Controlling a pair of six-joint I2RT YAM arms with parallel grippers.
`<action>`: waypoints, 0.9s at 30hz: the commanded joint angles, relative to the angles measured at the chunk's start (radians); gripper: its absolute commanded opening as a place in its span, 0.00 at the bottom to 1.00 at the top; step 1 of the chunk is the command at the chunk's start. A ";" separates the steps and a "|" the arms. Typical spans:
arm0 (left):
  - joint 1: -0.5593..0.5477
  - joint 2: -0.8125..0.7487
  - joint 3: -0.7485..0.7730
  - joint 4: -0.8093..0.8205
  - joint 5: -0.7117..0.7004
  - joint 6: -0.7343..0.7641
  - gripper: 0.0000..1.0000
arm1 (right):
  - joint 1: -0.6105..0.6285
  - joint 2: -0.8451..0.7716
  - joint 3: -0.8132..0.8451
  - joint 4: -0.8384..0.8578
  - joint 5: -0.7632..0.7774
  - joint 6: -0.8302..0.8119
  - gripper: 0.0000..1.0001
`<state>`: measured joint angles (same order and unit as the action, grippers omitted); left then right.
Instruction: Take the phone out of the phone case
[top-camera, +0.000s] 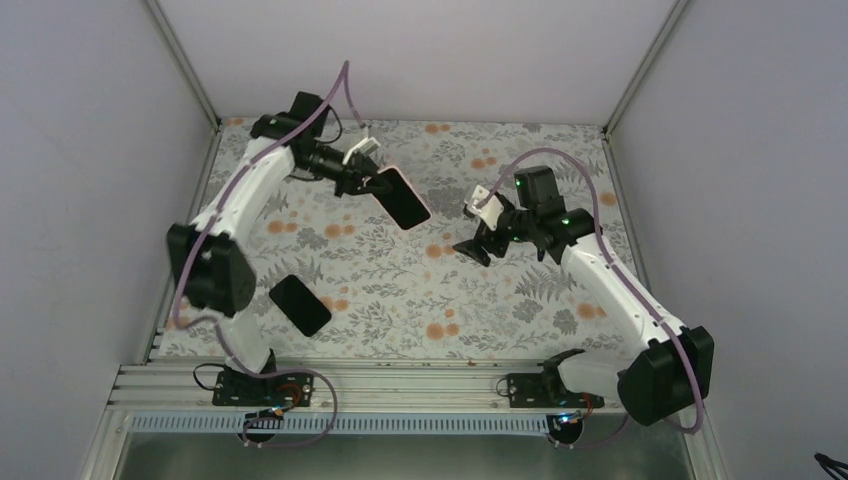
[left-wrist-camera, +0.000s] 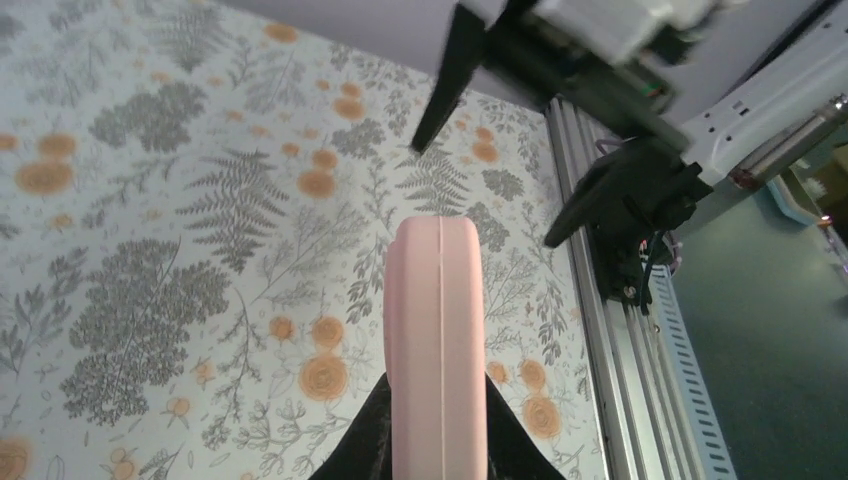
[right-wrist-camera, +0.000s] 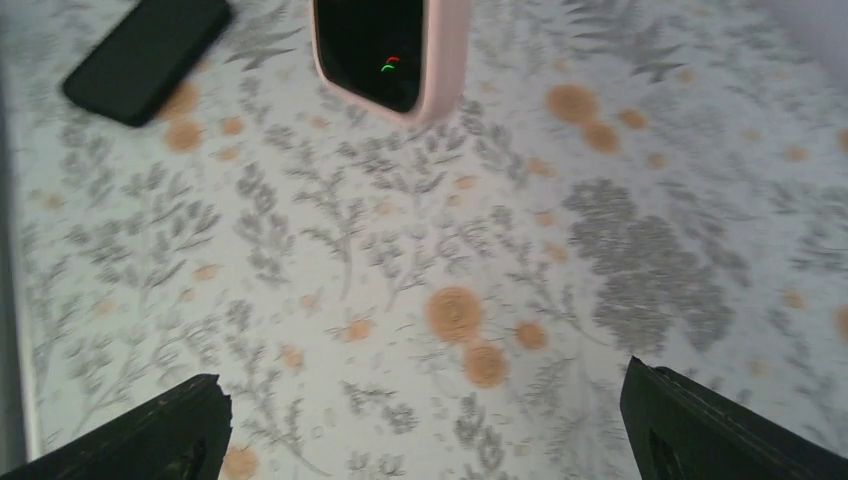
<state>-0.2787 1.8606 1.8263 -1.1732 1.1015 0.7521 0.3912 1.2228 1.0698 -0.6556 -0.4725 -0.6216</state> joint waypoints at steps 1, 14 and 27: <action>-0.017 -0.229 -0.236 0.314 0.028 -0.026 0.06 | -0.066 -0.001 -0.042 0.016 -0.266 -0.127 1.00; -0.054 -0.346 -0.464 0.494 -0.006 -0.030 0.02 | -0.084 0.231 0.096 -0.131 -0.539 -0.341 1.00; -0.058 -0.355 -0.494 0.504 0.086 -0.010 0.02 | -0.080 0.354 0.168 -0.079 -0.501 -0.315 0.98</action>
<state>-0.3305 1.5379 1.3193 -0.7097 1.0801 0.7185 0.3122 1.5719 1.2133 -0.7811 -0.9638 -0.9611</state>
